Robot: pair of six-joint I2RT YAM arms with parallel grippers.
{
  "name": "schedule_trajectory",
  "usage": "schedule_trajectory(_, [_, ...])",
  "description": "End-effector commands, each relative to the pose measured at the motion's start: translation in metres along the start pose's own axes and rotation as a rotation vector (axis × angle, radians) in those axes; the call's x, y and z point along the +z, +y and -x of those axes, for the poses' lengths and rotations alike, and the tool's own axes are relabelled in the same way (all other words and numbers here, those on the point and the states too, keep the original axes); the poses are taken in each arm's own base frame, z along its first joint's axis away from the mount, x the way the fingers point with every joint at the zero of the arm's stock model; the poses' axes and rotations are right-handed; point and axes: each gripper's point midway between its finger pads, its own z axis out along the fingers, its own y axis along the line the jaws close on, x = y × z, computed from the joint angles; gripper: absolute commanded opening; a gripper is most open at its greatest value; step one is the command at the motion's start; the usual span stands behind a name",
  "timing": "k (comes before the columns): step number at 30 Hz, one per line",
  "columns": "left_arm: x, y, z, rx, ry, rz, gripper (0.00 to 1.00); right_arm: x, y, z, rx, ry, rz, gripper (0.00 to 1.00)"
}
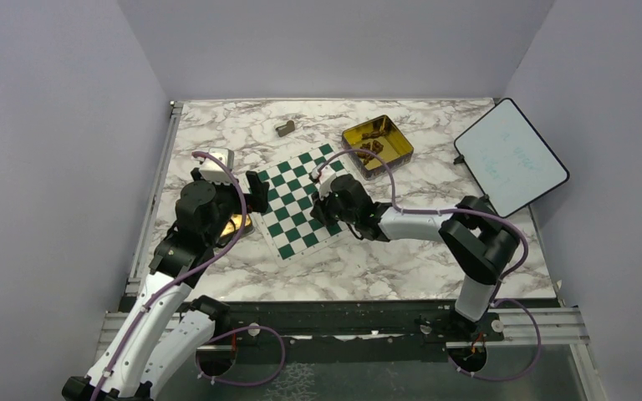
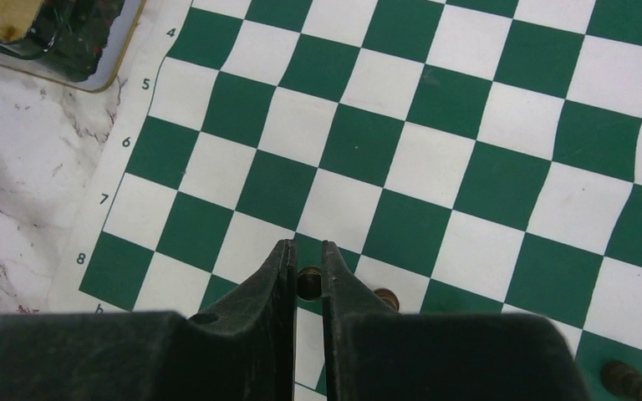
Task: Set up the chess pieces on the board
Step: Place the chess piece on the chessboard.
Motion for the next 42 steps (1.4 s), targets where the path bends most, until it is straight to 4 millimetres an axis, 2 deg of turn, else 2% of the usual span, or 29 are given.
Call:
schedule_trajectory(1, [-0.002,0.006,0.001,0.007,-0.011,0.028,0.99,0.008,0.000,-0.002,-0.030,-0.018,-0.021,0.09])
schedule_trajectory(11, [-0.002,0.006,0.000,0.006,-0.007,0.027,0.99,0.016,0.006,-0.014,-0.044,0.008,-0.009,0.09])
schedule_trajectory(16, [-0.002,0.006,-0.001,0.007,-0.006,0.026,0.99,0.018,0.000,-0.021,-0.048,0.022,-0.043,0.09])
schedule_trajectory(33, [0.000,0.004,-0.003,0.006,0.004,0.018,0.99,0.023,0.002,-0.017,-0.059,0.024,-0.038,0.09])
schedule_trajectory(42, [0.000,0.006,-0.002,0.007,0.000,0.024,0.99,0.026,0.007,-0.026,-0.057,0.046,-0.023,0.12])
